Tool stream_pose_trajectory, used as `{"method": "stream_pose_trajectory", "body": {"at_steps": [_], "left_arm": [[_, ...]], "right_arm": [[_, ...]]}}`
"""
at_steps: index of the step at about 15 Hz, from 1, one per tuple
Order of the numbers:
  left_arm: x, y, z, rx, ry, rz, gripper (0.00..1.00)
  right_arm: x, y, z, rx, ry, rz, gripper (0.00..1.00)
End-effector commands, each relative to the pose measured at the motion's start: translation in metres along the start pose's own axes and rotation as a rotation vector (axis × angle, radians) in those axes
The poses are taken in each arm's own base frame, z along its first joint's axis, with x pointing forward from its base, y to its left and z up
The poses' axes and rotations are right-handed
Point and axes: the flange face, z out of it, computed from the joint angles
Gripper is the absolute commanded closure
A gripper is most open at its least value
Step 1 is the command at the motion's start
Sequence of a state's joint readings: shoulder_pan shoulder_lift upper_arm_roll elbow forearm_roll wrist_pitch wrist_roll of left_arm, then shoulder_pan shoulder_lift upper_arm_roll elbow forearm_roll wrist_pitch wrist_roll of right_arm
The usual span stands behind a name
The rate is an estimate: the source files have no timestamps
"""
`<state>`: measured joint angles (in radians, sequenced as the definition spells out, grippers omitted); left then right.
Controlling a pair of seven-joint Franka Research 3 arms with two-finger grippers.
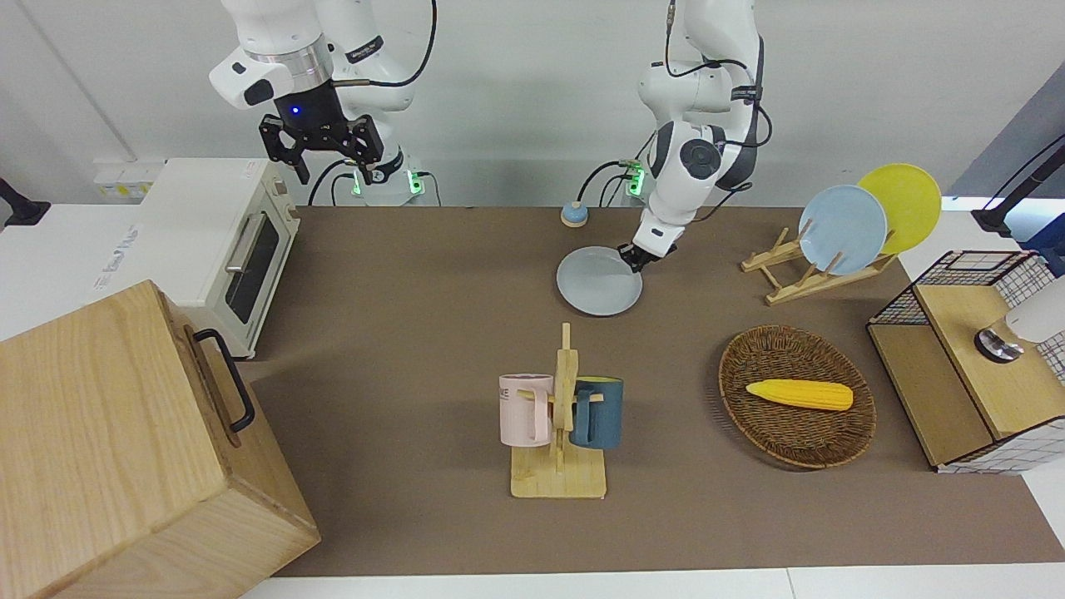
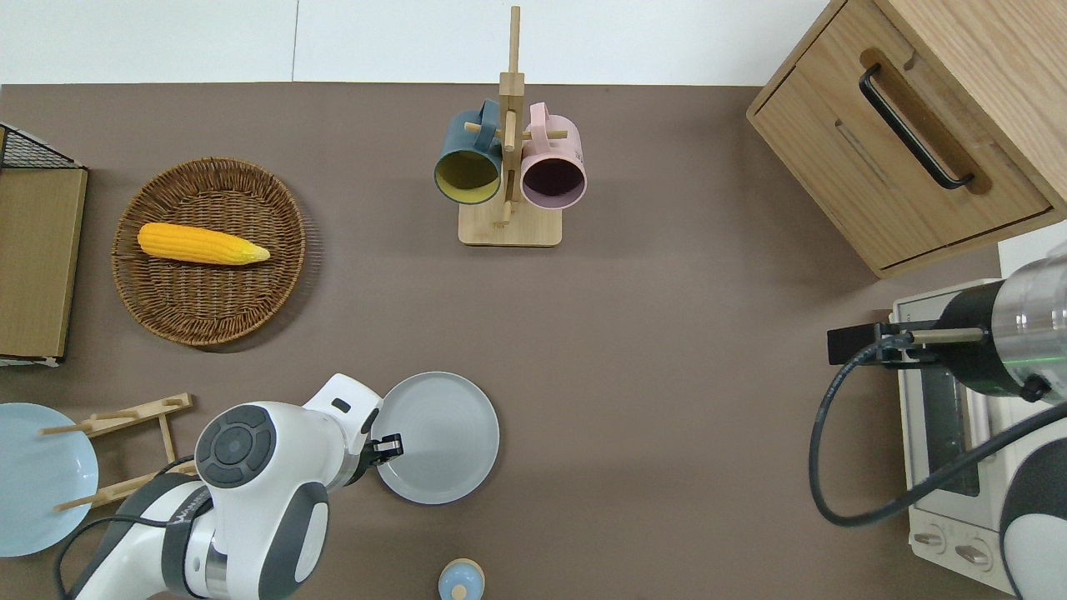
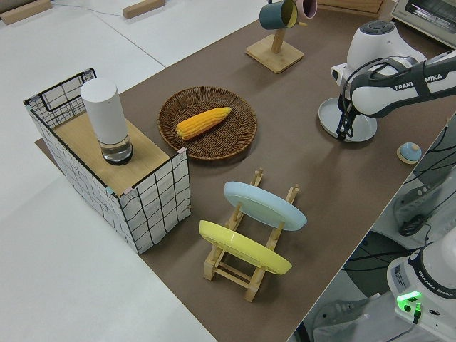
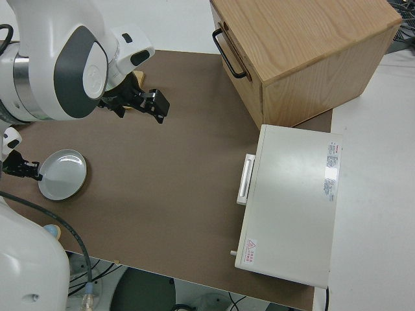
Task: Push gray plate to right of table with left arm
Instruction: 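Push the gray plate with the left gripper toward the right arm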
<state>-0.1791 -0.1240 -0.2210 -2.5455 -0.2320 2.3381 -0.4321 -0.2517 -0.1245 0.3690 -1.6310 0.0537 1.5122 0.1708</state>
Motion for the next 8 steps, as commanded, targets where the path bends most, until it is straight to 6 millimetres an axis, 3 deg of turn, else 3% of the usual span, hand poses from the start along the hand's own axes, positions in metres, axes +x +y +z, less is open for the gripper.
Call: {"method": "stream_pose_trajectory", "body": {"at_steps": [1, 5, 8], "left_arm": [[-0.019, 0.029, 0.024, -0.023, 0.012, -0.051, 1.00], [-0.038, 0.066, 0.041, -0.065, 0.019, -0.083, 1.00], [-0.042, 0.081, 0.045, -0.082, 0.024, -0.094, 1.00]], "right_arm": [[-0.008, 0.001, 0.000, 0.009, -0.004, 0.021, 0.005], [-0.008, 0.001, 0.000, 0.009, -0.004, 0.021, 0.005], [-0.008, 0.001, 0.000, 0.009, -0.004, 0.021, 0.005]]}}
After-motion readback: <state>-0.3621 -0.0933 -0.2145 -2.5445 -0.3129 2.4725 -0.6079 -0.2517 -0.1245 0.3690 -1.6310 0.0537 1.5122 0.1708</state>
